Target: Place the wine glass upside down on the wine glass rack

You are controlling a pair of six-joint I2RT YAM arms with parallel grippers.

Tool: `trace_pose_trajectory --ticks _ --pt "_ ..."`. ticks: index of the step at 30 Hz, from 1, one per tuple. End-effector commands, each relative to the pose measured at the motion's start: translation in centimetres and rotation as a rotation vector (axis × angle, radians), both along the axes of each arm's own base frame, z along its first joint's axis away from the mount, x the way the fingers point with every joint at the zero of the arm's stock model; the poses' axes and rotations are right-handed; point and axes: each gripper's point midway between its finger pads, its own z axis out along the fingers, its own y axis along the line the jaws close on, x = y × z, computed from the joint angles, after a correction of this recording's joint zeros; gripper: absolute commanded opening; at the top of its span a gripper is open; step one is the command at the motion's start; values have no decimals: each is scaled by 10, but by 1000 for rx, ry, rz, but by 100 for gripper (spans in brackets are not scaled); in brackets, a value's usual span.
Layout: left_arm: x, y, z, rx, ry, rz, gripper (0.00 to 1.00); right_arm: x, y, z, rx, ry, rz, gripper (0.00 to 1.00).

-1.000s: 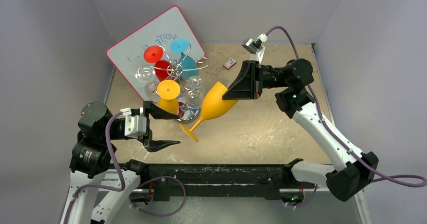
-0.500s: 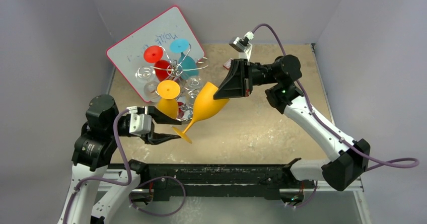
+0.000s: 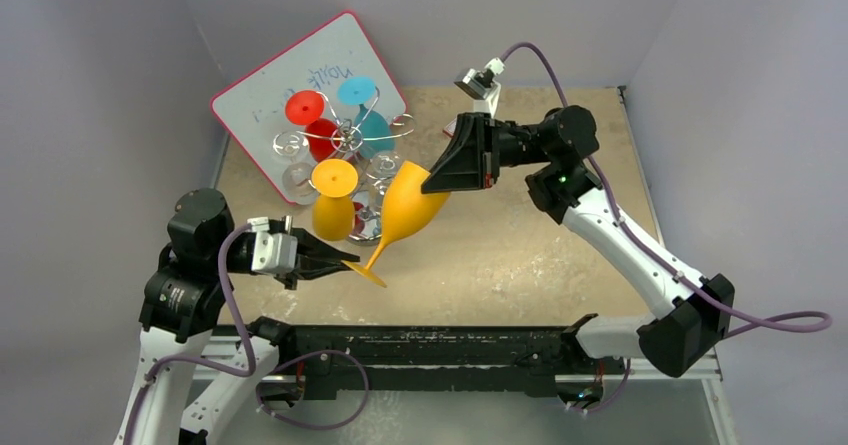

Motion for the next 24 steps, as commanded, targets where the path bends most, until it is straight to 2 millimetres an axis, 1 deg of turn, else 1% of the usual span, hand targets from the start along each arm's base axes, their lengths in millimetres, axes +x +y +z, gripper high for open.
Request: trace_pose_trajectory --ticks 1,5,9,16,20,24 --pt "-7 1 19 -22 -99 -27 0 1 0 28 68 -86 -34 14" --pt "-8 1 18 -21 -102 -30 0 5 2 33 76 -90 -50 25" --pt "-8 2 19 -20 -115 -25 0 9 2 38 82 -95 -94 42" --pt "-5 3 20 -15 -131 -3 0 17 0 38 79 -131 -202 62" --pt "-4 4 21 -13 -151 12 0 21 -2 37 78 -138 -247 68" --pt "-3 5 23 -8 -178 26 0 21 -2 40 86 -148 -254 69"
